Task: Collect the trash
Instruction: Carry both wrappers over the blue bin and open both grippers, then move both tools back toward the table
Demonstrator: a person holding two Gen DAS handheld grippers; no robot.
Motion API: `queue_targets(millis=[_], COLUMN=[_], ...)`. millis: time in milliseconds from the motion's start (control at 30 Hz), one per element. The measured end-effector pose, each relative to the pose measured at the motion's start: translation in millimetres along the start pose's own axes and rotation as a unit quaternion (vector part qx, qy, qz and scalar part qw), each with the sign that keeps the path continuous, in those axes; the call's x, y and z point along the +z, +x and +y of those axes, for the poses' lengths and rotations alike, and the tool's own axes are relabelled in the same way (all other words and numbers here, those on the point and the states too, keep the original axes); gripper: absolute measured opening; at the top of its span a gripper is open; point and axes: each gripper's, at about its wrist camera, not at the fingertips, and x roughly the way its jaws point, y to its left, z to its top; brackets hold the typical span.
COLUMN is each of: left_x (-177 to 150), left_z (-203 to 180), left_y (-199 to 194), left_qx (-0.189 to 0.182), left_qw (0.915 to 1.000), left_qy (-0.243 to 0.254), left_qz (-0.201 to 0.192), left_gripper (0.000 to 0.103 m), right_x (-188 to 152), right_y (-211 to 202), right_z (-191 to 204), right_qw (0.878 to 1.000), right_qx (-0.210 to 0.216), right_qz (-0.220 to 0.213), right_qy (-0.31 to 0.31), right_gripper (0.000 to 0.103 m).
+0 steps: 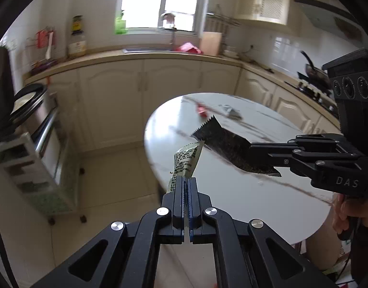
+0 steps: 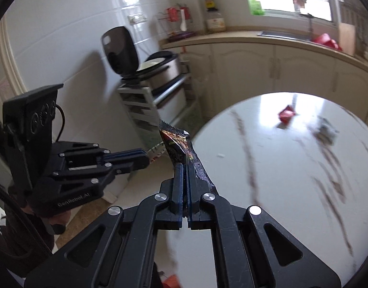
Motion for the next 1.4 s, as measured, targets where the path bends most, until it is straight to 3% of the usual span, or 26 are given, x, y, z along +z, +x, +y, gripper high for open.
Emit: queue_targets(millis=[100, 200, 433, 733, 967, 1067, 1133, 1200, 1267, 1400], left_x=[-19.2, -36.5, -72.3, -110.8, -117.6, -110.9, -106.9, -97.8, -88.2, -70.1], left_z=[37.5, 71.5, 126.3, 174.8, 180.2, 174.1, 167.2, 155.3, 141.6, 105.8], left_y=[-9.3, -6.6, 34.5, 71.2, 68.4, 56.2, 45.7, 27.9, 4.3, -45.9], left_qx=[0.017, 0.01, 0.011, 0.056, 0.094, 0.106, 0.118, 0.129, 0.138, 0.148], left_qw=[0.9995, 0.9982, 0.9932, 0.9782, 0.9693, 0.968, 0.9674, 0.9693, 0.9707, 0.9751], left_qy=[-0.027, -0.057, -0.091, -0.14, -0.166, -0.175, -0.178, -0.175, -0.175, -0.16], left_qz=[0.006, 0.014, 0.072, 0.143, 0.155, 0.146, 0.137, 0.116, 0.09, 0.041], left_gripper=[0.0, 0.0, 0.0, 0.003, 0.004, 0.019, 0.046, 0.049, 0.054, 0.069], right_x=[8.5, 12.5, 3.5, -25.1, -32.7, -28.4, -21.8, -12.6, -2.7, 16.7], right_y=[39.1, 82.1, 166.5, 247.1, 282.7, 274.0, 261.3, 247.2, 225.5, 167.7], right_z=[27.1, 47.7, 66.3, 64.4, 53.1, 57.5, 63.7, 69.0, 74.3, 78.1], right_qw=[1.0, 0.999, 0.996, 0.991, 0.988, 0.989, 0.991, 0.993, 0.995, 0.997], right_qx=[0.024, 0.032, 0.049, 0.034, 0.03, 0.03, 0.025, 0.024, 0.014, 0.02], right_qz=[0.005, 0.019, 0.059, 0.11, 0.126, 0.12, 0.109, 0.096, 0.076, 0.029], right_qy=[0.006, 0.016, 0.049, 0.067, 0.081, 0.079, 0.071, 0.071, 0.07, 0.072], right_gripper=[0.003, 0.003, 0.003, 0.003, 0.009, 0.021, 0.028, 0.054, 0.072, 0.093])
